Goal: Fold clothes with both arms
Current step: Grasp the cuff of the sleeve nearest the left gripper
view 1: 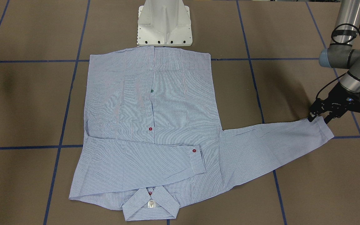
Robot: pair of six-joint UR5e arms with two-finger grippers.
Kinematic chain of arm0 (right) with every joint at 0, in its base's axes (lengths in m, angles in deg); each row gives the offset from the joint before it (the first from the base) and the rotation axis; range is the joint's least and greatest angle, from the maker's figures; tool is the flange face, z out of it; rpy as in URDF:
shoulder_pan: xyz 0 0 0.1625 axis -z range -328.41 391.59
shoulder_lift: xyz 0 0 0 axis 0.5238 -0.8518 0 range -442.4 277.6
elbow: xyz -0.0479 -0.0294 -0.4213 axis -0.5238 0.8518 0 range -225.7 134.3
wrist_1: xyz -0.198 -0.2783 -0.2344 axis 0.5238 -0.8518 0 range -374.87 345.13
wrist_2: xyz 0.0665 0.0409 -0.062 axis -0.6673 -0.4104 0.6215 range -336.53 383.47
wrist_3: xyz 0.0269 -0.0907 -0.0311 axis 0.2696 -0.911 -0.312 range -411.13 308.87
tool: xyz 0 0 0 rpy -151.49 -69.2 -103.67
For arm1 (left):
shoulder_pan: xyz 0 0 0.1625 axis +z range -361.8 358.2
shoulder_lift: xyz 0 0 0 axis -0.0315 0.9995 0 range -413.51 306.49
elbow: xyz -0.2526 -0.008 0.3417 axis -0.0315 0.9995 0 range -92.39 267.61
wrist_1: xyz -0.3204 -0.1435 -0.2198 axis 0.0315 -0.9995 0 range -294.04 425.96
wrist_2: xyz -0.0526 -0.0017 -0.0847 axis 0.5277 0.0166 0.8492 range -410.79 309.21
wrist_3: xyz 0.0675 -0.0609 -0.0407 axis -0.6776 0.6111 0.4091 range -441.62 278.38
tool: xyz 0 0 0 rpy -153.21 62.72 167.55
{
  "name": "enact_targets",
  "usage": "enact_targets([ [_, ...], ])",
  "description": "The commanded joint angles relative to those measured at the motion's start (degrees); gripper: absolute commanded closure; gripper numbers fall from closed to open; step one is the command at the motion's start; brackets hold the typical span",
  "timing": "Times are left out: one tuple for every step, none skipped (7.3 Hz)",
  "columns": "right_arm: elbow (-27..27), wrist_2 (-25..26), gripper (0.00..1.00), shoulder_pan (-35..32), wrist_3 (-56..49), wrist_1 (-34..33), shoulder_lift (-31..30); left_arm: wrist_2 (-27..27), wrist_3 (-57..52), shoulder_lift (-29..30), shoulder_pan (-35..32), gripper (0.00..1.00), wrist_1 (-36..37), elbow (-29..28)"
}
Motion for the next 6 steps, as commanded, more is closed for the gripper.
enact_targets([
  [0.00, 0.00, 0.00, 0.00, 0.07, 0.00, 0.06, 0.16, 0.13, -0.50, 0.10, 0.63, -0.10, 0.25],
  [0.00, -0.09, 0.00, 0.00, 0.07, 0.00, 0.06, 0.42, 0.05, -0.76, 0.02, 0.83, -0.53, 0.51],
  [0.00, -0.09, 0.00, -0.09, 0.07, 0.00, 0.06, 0.60, -0.04, -0.85, 0.02, 1.00, -0.54, 0.69],
  [0.00, -0.18, 0.00, 0.00, 0.07, 0.00, 0.06, 0.86, -0.04, -0.85, -0.07, 1.00, -0.54, 1.65],
  [0.00, -0.53, 0.00, 0.00, 0.07, 0.00, -0.02, 4.26, -0.04, -1.03, -0.07, 1.00, -0.02, 3.57],
  [0.00, -0.53, 0.00, 0.00, 0.15, 0.00, -0.02, 6.29, 0.13, -0.94, -0.33, 1.00, 0.25, 5.50],
])
